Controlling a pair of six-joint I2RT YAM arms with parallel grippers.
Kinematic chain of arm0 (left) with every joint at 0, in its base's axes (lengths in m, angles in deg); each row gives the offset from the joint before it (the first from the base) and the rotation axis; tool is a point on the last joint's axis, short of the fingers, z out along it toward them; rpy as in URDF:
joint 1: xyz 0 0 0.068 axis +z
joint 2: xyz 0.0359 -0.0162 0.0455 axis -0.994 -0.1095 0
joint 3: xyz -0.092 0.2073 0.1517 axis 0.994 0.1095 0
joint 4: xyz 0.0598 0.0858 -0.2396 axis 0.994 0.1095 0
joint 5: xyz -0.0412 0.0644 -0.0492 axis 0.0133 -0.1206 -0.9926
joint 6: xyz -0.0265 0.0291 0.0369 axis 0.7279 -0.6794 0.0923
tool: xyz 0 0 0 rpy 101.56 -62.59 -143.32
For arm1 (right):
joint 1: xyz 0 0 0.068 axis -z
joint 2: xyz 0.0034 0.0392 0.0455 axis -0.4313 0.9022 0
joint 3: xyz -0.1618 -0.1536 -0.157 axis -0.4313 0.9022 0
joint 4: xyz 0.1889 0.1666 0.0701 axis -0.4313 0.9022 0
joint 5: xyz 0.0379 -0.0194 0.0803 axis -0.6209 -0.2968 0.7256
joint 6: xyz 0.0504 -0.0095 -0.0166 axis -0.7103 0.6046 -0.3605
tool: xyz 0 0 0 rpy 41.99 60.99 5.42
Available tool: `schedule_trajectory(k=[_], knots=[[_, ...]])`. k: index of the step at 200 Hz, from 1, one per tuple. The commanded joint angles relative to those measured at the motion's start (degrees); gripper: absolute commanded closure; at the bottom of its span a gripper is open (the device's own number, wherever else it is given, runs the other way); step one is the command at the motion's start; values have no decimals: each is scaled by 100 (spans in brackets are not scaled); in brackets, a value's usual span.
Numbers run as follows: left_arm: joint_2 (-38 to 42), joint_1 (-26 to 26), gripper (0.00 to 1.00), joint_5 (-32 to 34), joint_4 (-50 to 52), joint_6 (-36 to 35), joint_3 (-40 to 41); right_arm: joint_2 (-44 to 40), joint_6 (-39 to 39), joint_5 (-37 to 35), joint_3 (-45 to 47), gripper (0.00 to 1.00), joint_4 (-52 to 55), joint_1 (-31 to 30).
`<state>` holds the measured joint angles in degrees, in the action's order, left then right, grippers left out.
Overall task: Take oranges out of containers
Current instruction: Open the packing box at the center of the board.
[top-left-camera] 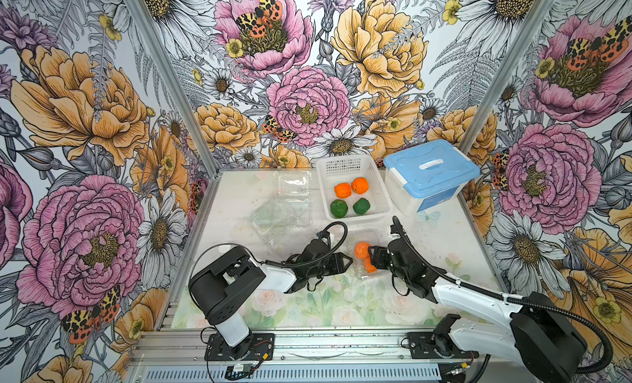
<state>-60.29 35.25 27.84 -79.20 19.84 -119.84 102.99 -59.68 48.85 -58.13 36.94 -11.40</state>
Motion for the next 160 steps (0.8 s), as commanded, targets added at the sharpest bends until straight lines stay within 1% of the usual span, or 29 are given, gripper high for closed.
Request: schedule_trajectory(k=[1, 54, 101, 141, 160], knots=[[113, -5, 46, -84, -223, 67, -177, 144, -103, 256, 4, 40, 116, -95], [111, -31, 46, -108, 21, 33, -306, 161, -51, 179, -70, 40, 192, -145], [56, -65, 46, 151, 600, -399, -549, 180, -29, 183, -127, 40, 213, -190], [80, -75, 52, 350, 1131, -707, -782, 163, -7, 125, -137, 40, 258, -212], [11, -75, 54, 357, 1221, -780, -877, 170, 1, 122, -145, 40, 275, -211]])
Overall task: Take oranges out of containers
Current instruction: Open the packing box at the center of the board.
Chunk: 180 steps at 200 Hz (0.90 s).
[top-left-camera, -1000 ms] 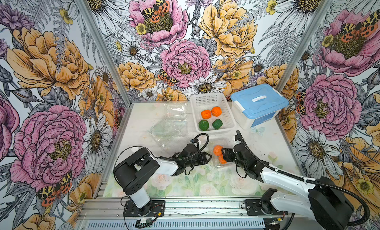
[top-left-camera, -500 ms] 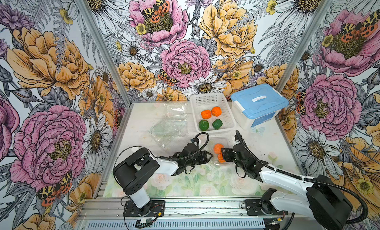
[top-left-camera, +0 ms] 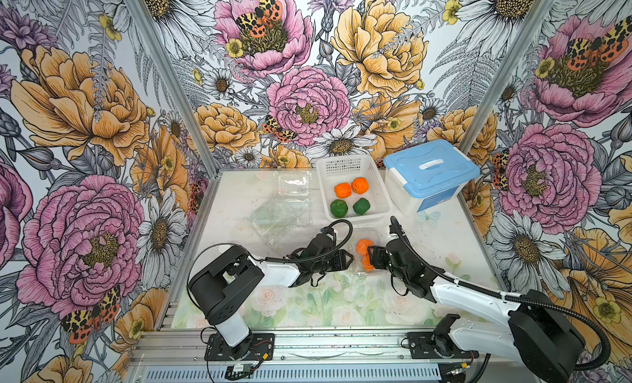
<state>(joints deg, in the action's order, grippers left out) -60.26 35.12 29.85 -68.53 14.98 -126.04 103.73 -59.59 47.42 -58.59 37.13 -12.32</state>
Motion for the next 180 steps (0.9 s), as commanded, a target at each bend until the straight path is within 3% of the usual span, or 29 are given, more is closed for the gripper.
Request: schedule_trajectory(k=[1, 37, 74, 107, 149, 180], knots=[[3, -62, 54, 157, 154, -295, -258, 96, -5, 264, -104, 40, 256, -122], [-143, 33, 68, 53, 194, -327, -367, 87, 32, 234, -143, 40, 317, -122], [-132, 178, 74, -60, 304, -512, -460, 67, 103, 185, -249, 40, 433, -124], [-116, 263, 91, -93, 411, -629, -538, -33, 103, 193, -207, 39, 414, -122], [-145, 356, 100, -176, 409, -663, -561, -223, 144, 194, -183, 37, 447, -116], [-71, 437, 100, -219, 410, -705, -502, -409, 246, 160, -196, 36, 561, -102]])
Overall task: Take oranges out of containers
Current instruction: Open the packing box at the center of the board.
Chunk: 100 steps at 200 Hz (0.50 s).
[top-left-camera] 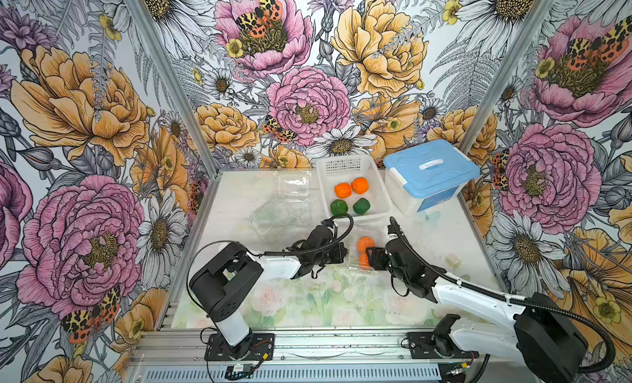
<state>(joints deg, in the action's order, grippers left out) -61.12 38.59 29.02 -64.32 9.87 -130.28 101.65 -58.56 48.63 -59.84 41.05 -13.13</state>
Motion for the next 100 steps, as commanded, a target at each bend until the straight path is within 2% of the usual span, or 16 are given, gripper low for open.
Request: schedule_trajectory(k=[1, 61, 100], knots=[[13, 90, 100, -141, -3, -195, -79, -208, 151, 38, -72, 36, 171, -24], [319, 228, 100, -151, 101, -292, 30, -548, 388, 100, -331, 37, 618, -17], [686, 242, 100, 69, 371, -399, 29, -245, 483, 299, -937, 38, 771, -350]])
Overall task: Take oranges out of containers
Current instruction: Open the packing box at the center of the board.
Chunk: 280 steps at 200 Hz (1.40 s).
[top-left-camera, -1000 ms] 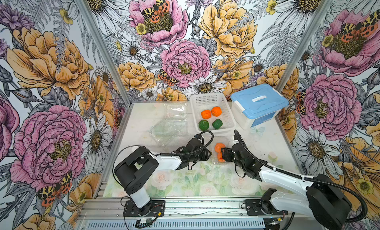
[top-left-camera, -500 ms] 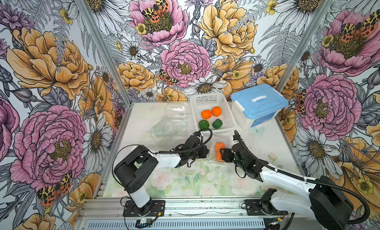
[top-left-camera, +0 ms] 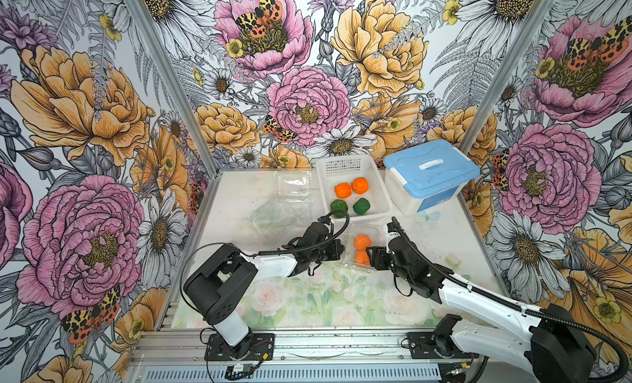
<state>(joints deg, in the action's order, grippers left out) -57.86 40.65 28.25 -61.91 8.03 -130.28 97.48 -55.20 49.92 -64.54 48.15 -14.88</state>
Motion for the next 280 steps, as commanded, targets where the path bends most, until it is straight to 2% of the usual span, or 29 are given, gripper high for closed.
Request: schedule_trajectory(k=[1, 47, 81, 162, 246, 280], knots=[[366, 40, 100, 152, 137, -211, 27, 187, 147, 176, -474, 38, 56, -185], [820, -21, 100, 194, 213, -133, 84, 873, 224, 343, -1013, 33, 51, -470], [1197, -109, 100, 356, 300, -154, 103, 1068, 221, 401, -1202, 33, 51, -650], [1588, -376, 100, 716, 221, -311, 175, 1136, 134, 462, -1279, 30, 60, -701], [1576, -544, 100, 765, 150, -268, 185, 1236, -30, 462, -1265, 30, 51, -683], [1546, -575, 100, 818, 90, -245, 279, 933, -575, 954, -1062, 30, -164, -343]])
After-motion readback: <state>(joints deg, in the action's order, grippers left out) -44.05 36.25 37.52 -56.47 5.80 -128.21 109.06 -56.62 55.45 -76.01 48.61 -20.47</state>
